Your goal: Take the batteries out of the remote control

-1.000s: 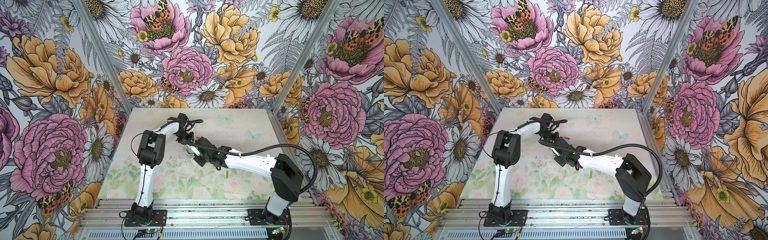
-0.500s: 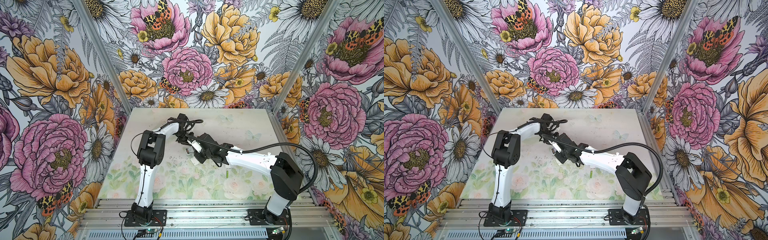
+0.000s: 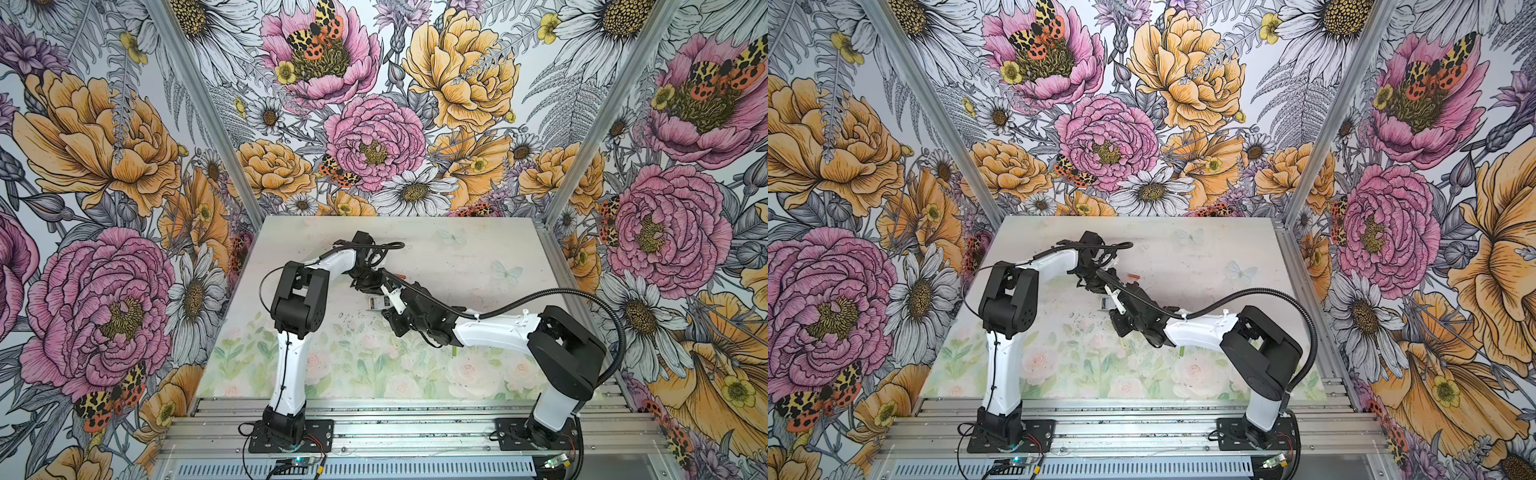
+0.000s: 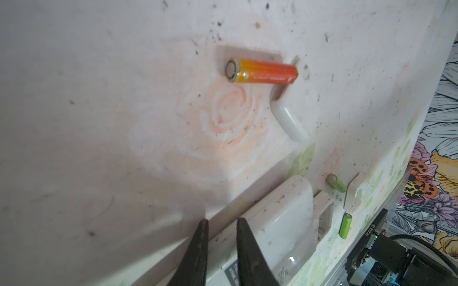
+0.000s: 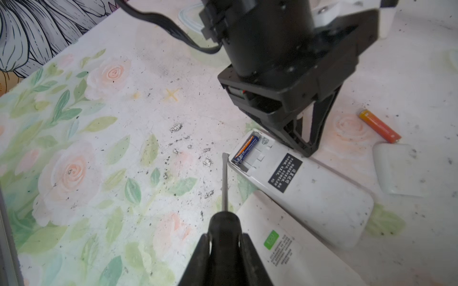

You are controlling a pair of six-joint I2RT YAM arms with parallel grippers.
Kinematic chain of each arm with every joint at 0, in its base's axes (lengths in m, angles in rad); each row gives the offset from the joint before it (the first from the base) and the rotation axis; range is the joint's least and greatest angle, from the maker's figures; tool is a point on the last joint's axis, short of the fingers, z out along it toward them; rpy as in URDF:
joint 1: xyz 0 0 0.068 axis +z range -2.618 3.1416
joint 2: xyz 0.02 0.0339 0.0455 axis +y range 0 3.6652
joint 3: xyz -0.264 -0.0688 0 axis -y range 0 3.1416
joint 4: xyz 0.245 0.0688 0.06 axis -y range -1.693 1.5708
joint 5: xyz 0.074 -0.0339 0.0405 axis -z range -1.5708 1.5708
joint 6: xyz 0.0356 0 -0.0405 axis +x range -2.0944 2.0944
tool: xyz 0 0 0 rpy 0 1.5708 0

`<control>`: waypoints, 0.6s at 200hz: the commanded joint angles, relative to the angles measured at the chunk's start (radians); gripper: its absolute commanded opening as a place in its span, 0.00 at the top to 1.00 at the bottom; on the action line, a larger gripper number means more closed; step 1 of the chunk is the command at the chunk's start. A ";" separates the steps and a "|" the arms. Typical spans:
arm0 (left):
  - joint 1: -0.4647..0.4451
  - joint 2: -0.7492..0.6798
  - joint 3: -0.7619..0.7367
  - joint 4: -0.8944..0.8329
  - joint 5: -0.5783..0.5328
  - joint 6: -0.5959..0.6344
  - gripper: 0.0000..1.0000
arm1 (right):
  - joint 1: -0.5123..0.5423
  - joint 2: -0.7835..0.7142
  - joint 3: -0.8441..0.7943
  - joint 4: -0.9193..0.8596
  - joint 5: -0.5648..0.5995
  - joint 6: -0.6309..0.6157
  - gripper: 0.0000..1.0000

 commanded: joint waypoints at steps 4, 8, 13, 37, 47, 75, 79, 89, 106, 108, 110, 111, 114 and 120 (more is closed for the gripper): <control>0.021 -0.037 -0.019 -0.036 0.022 -0.021 0.77 | 0.000 -0.016 0.003 0.009 0.113 0.027 1.00; 0.024 -0.040 -0.016 -0.037 0.023 -0.022 0.77 | 0.001 -0.021 0.014 -0.020 0.130 0.022 1.00; 0.028 -0.046 -0.013 -0.037 0.024 -0.025 0.77 | 0.000 -0.027 0.040 -0.061 0.150 0.020 1.00; 0.043 -0.069 -0.010 -0.036 0.036 -0.046 0.76 | 0.000 -0.058 0.125 -0.253 0.163 -0.004 1.00; 0.049 -0.078 -0.019 -0.034 0.042 -0.053 0.76 | 0.000 -0.073 0.144 -0.294 0.149 -0.016 1.00; 0.068 -0.124 -0.087 0.002 0.071 -0.097 0.72 | -0.001 -0.076 0.234 -0.471 0.165 -0.020 1.00; 0.071 -0.131 -0.097 0.009 0.078 -0.103 0.70 | -0.003 -0.076 0.243 -0.488 0.164 -0.018 1.00; 0.074 -0.140 -0.122 0.025 0.113 -0.122 0.68 | -0.006 -0.075 0.258 -0.524 0.159 -0.019 1.00; 0.066 -0.141 -0.147 0.032 0.139 -0.128 0.68 | -0.010 -0.071 0.289 -0.582 0.180 -0.009 1.00; 0.066 -0.142 -0.151 0.034 0.138 -0.127 0.68 | -0.011 -0.071 0.290 -0.585 0.181 -0.006 1.00; 0.065 -0.144 -0.154 0.035 0.135 -0.128 0.67 | -0.012 -0.074 0.292 -0.588 0.181 -0.005 1.00; 0.064 -0.144 -0.155 0.036 0.135 -0.128 0.67 | -0.012 -0.074 0.293 -0.591 0.182 -0.003 1.00; 0.065 -0.146 -0.161 0.040 0.135 -0.129 0.67 | -0.013 -0.075 0.294 -0.593 0.181 0.001 1.00; 0.066 -0.150 -0.172 0.049 0.138 -0.134 0.67 | -0.015 -0.078 0.301 -0.606 0.181 0.012 1.00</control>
